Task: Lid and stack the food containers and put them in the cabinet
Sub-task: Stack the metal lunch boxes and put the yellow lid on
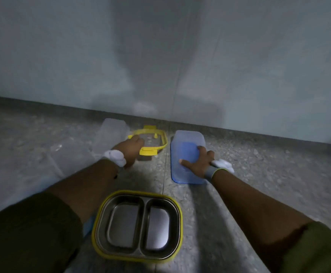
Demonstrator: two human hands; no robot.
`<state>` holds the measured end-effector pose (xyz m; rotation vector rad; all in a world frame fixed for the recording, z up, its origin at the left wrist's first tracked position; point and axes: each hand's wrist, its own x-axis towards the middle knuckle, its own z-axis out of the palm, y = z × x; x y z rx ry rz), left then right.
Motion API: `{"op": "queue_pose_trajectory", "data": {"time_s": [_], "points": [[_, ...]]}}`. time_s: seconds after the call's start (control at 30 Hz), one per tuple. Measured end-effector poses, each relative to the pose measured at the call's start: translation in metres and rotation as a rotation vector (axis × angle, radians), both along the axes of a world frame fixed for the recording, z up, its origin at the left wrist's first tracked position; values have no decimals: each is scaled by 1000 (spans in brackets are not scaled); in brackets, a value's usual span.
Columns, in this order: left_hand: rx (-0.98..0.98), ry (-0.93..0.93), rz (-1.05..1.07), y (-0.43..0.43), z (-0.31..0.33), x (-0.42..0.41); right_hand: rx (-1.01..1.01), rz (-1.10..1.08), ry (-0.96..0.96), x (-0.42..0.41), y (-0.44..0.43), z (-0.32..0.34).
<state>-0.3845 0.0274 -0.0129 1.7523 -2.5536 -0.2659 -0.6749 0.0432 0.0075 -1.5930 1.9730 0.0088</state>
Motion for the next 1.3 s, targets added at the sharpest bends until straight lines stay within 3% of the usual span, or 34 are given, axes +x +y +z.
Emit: {"op": "queue_pose_trajectory", "data": {"time_s": [0.13, 0.27, 0.37, 0.47, 0.6, 0.7, 0.77, 0.83, 0.9, 0.93, 1.03, 1.23, 1.3], "points": [[-83, 58, 5, 18, 43, 1, -31, 34, -12, -3, -3, 4], [-184, 82, -30, 56, 80, 15, -414, 288, -13, 20, 21, 37], [-234, 78, -92, 87, 106, 16, -554, 552, -74, 50, 52, 67], [-312, 109, -147, 119, 126, 17, -679, 677, -23, 80, 84, 89], [-400, 369, -117, 164, 141, 27, -861, 565, -61, 98, 123, 106], [-517, 517, 226, 192, 138, 55, -845, 328, -248, 105, 150, 122], [-367, 698, 533, 214, 125, 83, -654, 138, -634, 111, 180, 129], [24, 1136, 715, 228, 117, 94, -422, -34, -1027, 109, 204, 132], [355, 1534, 672, 247, 113, 97, -249, -125, -1199, 105, 231, 130], [398, 1601, 613, 253, 111, 94, -188, -160, -1236, 103, 244, 129], [350, 1536, 565, 260, 103, 82, -119, -290, -1197, 93, 262, 122], [333, 1181, 644, 253, 86, 63, -219, -450, -681, 84, 263, 97], [318, 1142, 658, 249, 79, 55, -224, -457, -583, 80, 260, 92]]}}
